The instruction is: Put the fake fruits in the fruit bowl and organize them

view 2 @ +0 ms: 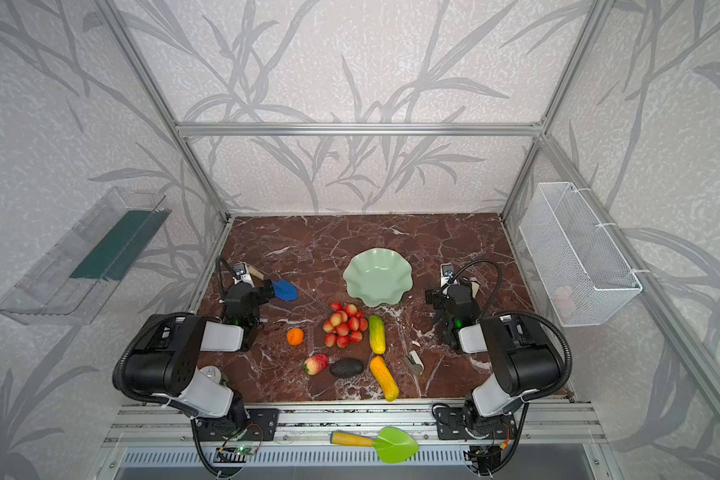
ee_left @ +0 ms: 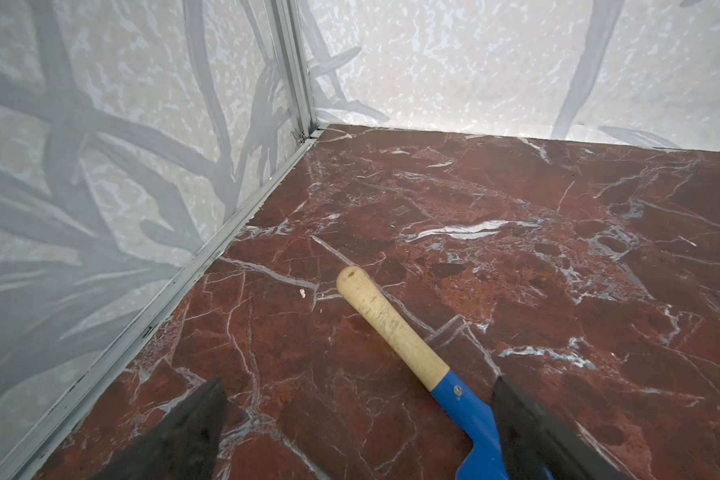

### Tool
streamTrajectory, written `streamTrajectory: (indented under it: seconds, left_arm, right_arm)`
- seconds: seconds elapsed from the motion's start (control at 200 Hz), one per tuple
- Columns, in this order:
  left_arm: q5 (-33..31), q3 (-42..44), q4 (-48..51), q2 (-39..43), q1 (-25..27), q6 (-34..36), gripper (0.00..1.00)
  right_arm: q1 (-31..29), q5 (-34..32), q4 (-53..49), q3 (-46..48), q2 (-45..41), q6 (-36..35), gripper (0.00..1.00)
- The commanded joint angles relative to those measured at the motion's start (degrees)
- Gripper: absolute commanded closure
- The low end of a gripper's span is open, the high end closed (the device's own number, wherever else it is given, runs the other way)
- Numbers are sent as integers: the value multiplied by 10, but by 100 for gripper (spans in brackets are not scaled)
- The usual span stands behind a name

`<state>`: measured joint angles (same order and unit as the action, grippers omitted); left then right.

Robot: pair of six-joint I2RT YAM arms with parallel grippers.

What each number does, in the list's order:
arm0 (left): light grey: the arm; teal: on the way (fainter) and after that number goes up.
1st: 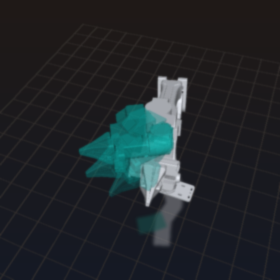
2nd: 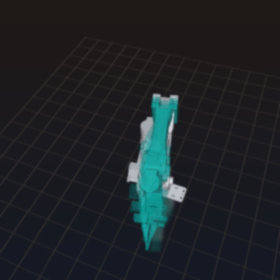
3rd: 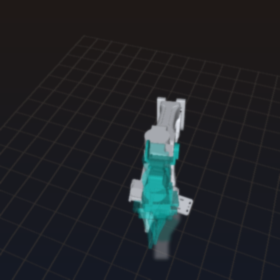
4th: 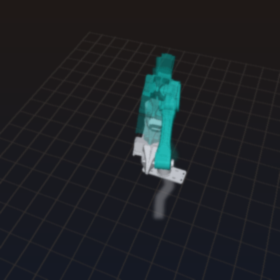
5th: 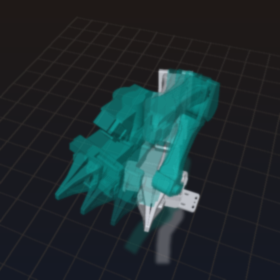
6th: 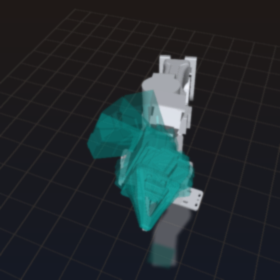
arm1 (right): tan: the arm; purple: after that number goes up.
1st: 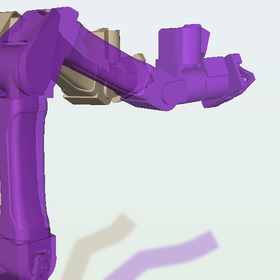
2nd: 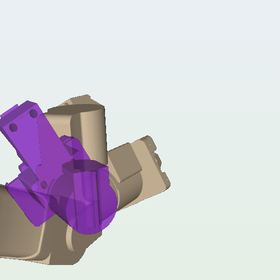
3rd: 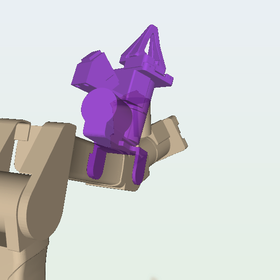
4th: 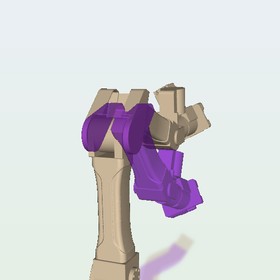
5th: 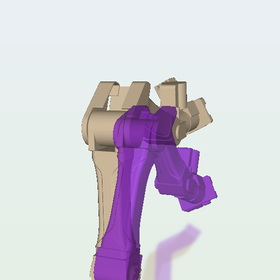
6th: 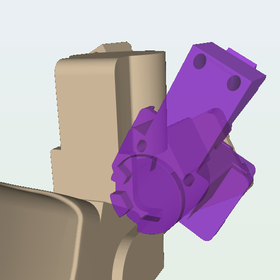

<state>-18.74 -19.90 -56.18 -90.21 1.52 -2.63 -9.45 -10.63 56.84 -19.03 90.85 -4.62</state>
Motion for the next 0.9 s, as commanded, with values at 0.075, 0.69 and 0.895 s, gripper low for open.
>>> streamTrajectory:
  seconds: [0.075,0.69,0.895]
  left_arm:
    - [-2,-9,-11,-4,-1,3,1]
    - [0,-8,-9,-4,-1,2,1]
    - [-1,9,-43,-4,-1,2,1]
  right_arm:
    - [2,-11,26,-13,7,-7,1]
    - [3,-8,20,-15,6,-6,1]
    - [-6,-23,54,0,10,-16,1]
